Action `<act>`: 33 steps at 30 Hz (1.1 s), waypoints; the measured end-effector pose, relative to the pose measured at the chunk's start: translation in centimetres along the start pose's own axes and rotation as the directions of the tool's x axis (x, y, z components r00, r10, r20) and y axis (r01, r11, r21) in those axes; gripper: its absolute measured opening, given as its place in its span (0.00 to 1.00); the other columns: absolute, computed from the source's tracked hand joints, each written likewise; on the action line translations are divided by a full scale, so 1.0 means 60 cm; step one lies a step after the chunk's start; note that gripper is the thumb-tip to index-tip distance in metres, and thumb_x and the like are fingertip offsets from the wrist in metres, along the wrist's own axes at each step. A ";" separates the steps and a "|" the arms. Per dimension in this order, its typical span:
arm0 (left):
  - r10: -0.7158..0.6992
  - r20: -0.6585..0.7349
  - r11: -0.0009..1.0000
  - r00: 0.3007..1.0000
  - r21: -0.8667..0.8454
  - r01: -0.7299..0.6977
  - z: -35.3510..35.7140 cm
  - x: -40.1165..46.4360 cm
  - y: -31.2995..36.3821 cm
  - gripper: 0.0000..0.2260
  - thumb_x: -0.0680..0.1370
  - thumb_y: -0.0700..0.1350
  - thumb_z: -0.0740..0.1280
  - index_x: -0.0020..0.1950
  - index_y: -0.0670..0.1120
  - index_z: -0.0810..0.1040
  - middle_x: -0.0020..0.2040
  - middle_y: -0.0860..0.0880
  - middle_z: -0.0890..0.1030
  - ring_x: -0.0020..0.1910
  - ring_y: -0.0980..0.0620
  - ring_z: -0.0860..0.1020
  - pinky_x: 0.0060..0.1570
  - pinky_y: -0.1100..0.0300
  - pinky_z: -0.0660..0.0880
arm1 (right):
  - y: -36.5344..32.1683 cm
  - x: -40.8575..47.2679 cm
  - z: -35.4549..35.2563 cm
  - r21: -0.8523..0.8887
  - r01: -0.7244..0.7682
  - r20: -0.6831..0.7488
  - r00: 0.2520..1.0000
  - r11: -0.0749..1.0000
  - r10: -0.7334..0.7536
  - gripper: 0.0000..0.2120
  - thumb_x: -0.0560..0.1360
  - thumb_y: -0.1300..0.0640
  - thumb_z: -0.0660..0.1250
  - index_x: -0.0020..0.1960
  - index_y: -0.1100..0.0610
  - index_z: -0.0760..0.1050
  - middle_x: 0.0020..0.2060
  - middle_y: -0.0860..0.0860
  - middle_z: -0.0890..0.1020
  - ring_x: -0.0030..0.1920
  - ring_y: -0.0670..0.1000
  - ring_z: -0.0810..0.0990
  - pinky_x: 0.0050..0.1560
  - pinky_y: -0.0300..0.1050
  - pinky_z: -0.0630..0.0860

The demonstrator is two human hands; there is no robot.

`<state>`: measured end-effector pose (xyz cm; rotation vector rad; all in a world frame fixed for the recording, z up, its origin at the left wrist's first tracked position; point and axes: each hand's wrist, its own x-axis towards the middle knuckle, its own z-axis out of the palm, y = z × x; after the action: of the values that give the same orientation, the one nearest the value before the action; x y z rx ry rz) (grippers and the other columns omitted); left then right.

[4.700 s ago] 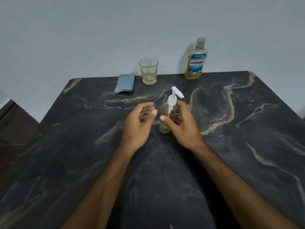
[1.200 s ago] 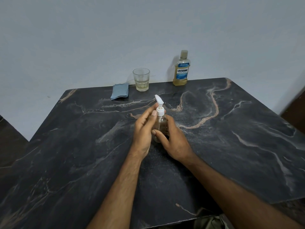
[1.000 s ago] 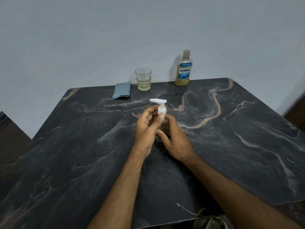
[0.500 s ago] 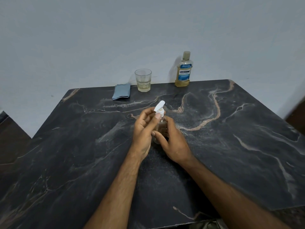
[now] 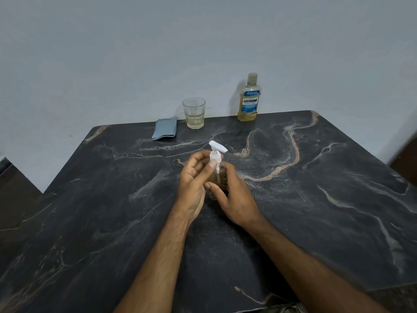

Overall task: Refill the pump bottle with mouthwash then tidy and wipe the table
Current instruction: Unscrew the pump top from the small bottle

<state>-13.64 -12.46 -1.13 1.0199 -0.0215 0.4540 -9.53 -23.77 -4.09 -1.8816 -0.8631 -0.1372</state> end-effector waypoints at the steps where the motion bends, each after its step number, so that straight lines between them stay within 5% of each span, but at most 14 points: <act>1: -0.009 0.005 1.000 1.000 -0.017 0.009 0.000 0.000 0.001 0.12 0.75 0.42 0.67 0.57 0.46 0.79 0.55 0.46 0.83 0.53 0.52 0.81 0.50 0.60 0.79 | 0.000 0.000 0.000 0.002 -0.006 0.001 1.000 1.000 0.006 0.24 0.78 0.48 0.67 0.70 0.48 0.62 0.54 0.40 0.80 0.52 0.38 0.80 0.50 0.39 0.78; 10: 0.001 -0.003 1.000 1.000 0.019 -0.001 -0.004 0.004 -0.004 0.13 0.73 0.40 0.69 0.57 0.46 0.80 0.54 0.49 0.85 0.55 0.53 0.82 0.50 0.63 0.78 | -0.001 -0.002 -0.001 -0.011 -0.012 0.000 1.000 1.000 0.012 0.25 0.77 0.46 0.66 0.71 0.49 0.62 0.54 0.43 0.81 0.52 0.41 0.81 0.51 0.48 0.80; 23: -0.027 -0.010 0.999 1.000 -0.028 0.027 -0.003 0.003 0.003 0.13 0.74 0.41 0.67 0.56 0.47 0.84 0.57 0.42 0.82 0.56 0.49 0.81 0.53 0.60 0.79 | -0.003 -0.002 -0.002 0.015 -0.027 0.014 1.000 1.000 0.027 0.26 0.78 0.48 0.67 0.72 0.49 0.62 0.56 0.44 0.81 0.54 0.43 0.81 0.53 0.51 0.80; 33: -0.026 0.010 0.999 1.000 -0.024 0.026 -0.006 0.004 0.001 0.14 0.72 0.39 0.68 0.58 0.45 0.81 0.54 0.49 0.85 0.55 0.55 0.82 0.50 0.64 0.79 | -0.004 -0.002 -0.002 0.020 -0.011 0.010 1.000 1.000 0.011 0.25 0.78 0.46 0.66 0.71 0.47 0.62 0.56 0.43 0.81 0.55 0.41 0.81 0.53 0.50 0.80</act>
<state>-13.50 -12.06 -1.18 0.9978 -0.0226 0.4244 -9.75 -23.88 -3.91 -1.8693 -0.8581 -0.1124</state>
